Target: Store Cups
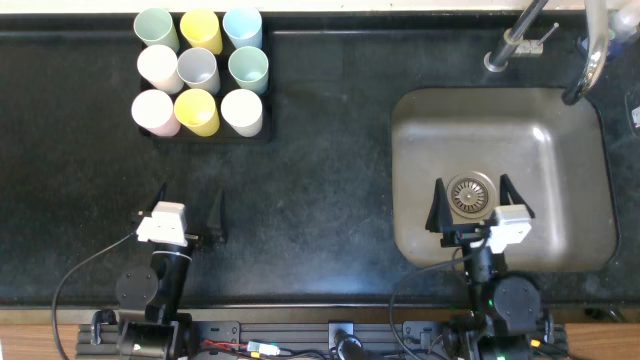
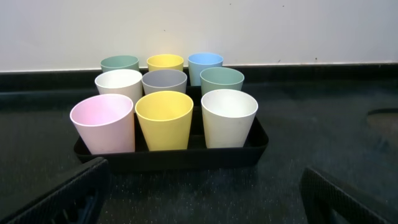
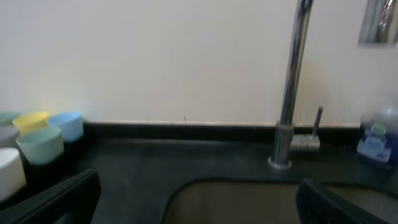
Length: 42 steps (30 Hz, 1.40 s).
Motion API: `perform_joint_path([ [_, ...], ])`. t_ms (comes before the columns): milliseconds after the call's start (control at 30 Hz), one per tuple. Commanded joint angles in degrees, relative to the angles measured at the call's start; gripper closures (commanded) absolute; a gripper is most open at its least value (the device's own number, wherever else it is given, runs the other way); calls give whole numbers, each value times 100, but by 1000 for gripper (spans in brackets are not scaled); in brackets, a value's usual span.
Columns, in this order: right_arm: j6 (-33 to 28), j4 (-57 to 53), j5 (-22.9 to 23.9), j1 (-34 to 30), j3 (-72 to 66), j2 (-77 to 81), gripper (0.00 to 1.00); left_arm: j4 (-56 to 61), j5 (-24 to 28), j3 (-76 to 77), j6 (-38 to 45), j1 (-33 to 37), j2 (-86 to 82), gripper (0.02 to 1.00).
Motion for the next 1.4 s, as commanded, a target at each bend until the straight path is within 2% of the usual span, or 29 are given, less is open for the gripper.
perform_joint_path([
  [33,-17,101,22,-39,-533,-70,5,-22,52,-7,103,39,-59,20],
  [100,-20,343,17,-39,-695,-55,5,-22,52,-7,105,39,-59,18],
  [1400,-17,339,20,-39,-713,-63,3,-22,52,-7,105,39,-59,18],
])
